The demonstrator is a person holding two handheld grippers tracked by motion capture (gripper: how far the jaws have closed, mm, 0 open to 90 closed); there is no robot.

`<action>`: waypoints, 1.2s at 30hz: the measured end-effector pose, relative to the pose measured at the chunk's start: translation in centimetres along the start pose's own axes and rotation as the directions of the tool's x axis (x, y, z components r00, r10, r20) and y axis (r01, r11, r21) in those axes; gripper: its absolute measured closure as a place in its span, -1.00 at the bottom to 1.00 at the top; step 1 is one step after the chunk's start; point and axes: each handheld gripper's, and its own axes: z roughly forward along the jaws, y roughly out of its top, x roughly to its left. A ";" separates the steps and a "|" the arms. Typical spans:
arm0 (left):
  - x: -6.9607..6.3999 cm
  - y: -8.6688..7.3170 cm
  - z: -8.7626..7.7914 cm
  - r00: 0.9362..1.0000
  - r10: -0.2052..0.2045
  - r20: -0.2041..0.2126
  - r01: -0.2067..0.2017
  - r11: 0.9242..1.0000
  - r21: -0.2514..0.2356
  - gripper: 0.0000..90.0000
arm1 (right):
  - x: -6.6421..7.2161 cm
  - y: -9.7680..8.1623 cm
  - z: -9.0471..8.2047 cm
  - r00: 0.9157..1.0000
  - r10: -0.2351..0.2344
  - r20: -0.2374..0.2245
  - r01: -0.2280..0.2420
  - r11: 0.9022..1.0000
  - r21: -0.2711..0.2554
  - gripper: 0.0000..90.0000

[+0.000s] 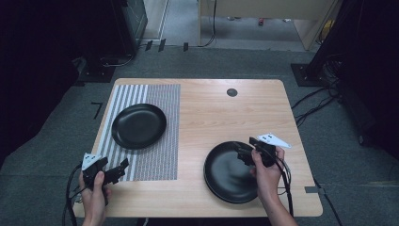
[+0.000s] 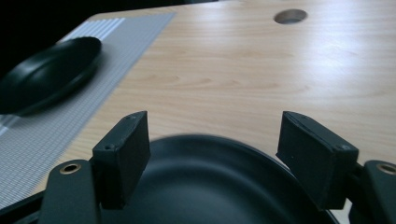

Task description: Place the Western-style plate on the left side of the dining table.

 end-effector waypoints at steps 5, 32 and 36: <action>0.1 -1.0 -0.2 0.999 0.023 -0.046 -0.023 1.000 -0.005 -0.73 | -2.2 -1.9 -1.6 0.999 0.022 0.038 -0.022 1.000 0.000 -0.43; 0.1 -1.8 1.0 0.988 0.129 -0.089 -0.122 0.989 0.080 -0.77 | -11.3 -6.6 -6.2 0.969 0.063 0.241 -0.079 0.995 0.058 -0.40; 0.1 -1.8 1.2 0.989 0.130 -0.075 -0.123 0.988 0.097 -0.77 | -11.7 -6.9 -6.0 0.964 0.064 0.258 -0.087 0.993 0.082 -0.40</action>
